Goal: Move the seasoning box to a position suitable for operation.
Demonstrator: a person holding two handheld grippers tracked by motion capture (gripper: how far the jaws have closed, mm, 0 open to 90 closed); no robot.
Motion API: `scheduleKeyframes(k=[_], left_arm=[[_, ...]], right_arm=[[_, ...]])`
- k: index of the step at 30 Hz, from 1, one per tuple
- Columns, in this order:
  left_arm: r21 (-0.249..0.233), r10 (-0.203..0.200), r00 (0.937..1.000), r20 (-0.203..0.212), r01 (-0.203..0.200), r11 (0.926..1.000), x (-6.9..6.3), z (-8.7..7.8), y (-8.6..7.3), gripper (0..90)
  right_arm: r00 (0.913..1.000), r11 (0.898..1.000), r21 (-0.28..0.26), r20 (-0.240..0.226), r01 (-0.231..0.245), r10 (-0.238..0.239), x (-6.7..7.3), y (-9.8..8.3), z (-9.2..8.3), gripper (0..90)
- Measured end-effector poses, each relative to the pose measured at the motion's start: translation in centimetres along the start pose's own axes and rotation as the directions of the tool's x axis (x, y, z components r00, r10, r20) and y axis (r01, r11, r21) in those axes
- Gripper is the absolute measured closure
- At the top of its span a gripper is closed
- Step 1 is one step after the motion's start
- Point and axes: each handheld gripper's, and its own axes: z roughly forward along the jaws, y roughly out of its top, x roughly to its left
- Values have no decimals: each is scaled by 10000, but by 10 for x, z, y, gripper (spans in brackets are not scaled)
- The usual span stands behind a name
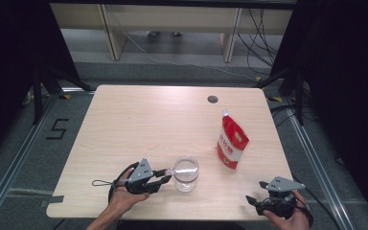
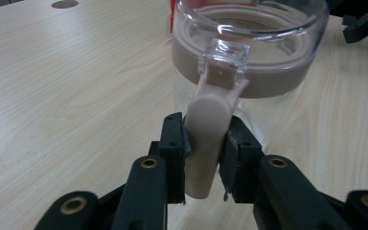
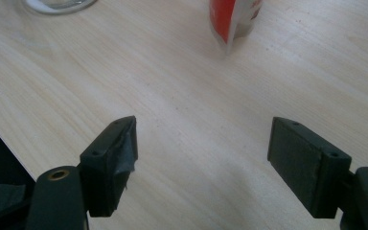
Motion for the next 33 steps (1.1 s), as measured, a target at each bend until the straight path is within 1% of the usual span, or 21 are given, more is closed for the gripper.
scheduleKeyframes(k=[2, 4, 5, 6, 7, 8, 9, 10, 11, 12, 13, 15, 19, 21, 25, 27, 28, 29, 30, 31, 33], left_arm=[[14, 48, 10000, 5, -48, 10000, 0, 0, 0, 721], [21, -106, 9999, -27, 106, 9999, 0, 0, 0, 720], [9, -29, 10000, -77, 29, 10000, 1, 0, 0, 721], [-8, -182, 9998, -22, 182, 9998, 1, 0, 0, 721], [-17, -110, 9999, -38, 110, 9999, 2, 0, 0, 720], [24, -140, 9999, -96, 140, 9999, 2, -1, 0, 720], [44, -171, 9998, -144, 171, 9998, 2, -1, 0, 721], [27, -64, 9998, -164, 65, 10000, 4, -2, 0, 721], [-7, -312, 9994, -175, 312, 9995, 3, -1, 0, 721], [23, -29, 9999, -144, 29, 10000, 5, -2, 0, 722], [29, -126, 9998, -180, 127, 9999, 5, -3, 0, 723], [47, -113, 9996, -277, 114, 9999, 5, -3, 0, 723], [36, -123, 9996, -252, 124, 9999, 5, -3, 0, 724], [32, -256, 9993, -284, 257, 9997, 4, -3, 0, 725], [69, -206, 9992, -330, 208, 9998, 4, -4, 0, 727], [34, -303, 9990, -338, 305, 9995, 4, -3, 0, 727], [51, -216, 9993, -311, 217, 9998, 4, -4, 0, 726], [84, -357, 9989, -300, 360, 9993, 4, -4, 0, 723], [74, -238, 9994, -254, 240, 9997, 6, -4, 0, 716], [26, -296, 9994, -197, 297, 9996, 6, -5, 0, 691], [57, -433, 9986, -301, 435, 9990, 4, -7, 0, 645]], right_arm=[[10000, 10000, 8, -8, -20, 20, 0, 0, 0, 266], [10000, 10000, 14, -8, -16, 16, 0, 0, 0, 266], [10000, 10000, 18, 4, -20, 20, 0, 0, 0, 266], [9999, 9999, -18, 16, 127, -127, -1, 0, 0, 266], [9999, 9999, -32, -14, 169, -169, -1, 0, 0, 266], [9999, 9999, -26, -6, 162, -162, -1, 0, 0, 266], [10000, 9999, 43, -2, -97, 97, 1, 0, 0, 266], [10000, 10000, 15, -3, -9, 9, 0, 0, 0, 266], [10000, 10000, 6, -10, -16, 16, 0, 0, 0, 266], [10000, 10000, 9, 7, -12, 12, 0, 0, 0, 266], [10000, 10000, 29, -28, -56, 56, 0, 0, 0, 266], [10000, 10000, 13, 10, -2, 2, 0, 0, 0, 266], [10000, 10000, 48, -47, -73, 73, 0, 0, 0, 266], [9999, 9999, 75, -73, -127, 127, 1, 0, 0, 266], [10000, 10000, 44, -36, -60, 60, 0, 0, 0, 266], [9999, 9999, 52, -50, -98, 98, 1, 0, 0, 266], [9999, 9999, 72, -66, -135, 135, 1, 0, 0, 266], [9999, 9999, 68, -73, -131, 132, 1, 0, 0, 266], [9999, 9999, 76, -59, -119, 119, 1, 0, 0, 266], [9999, 9999, 71, -59, -120, 120, 1, 0, 0, 266], [9999, 9999, 68, -66, -125, 126, 1, 0, 0, 266]])
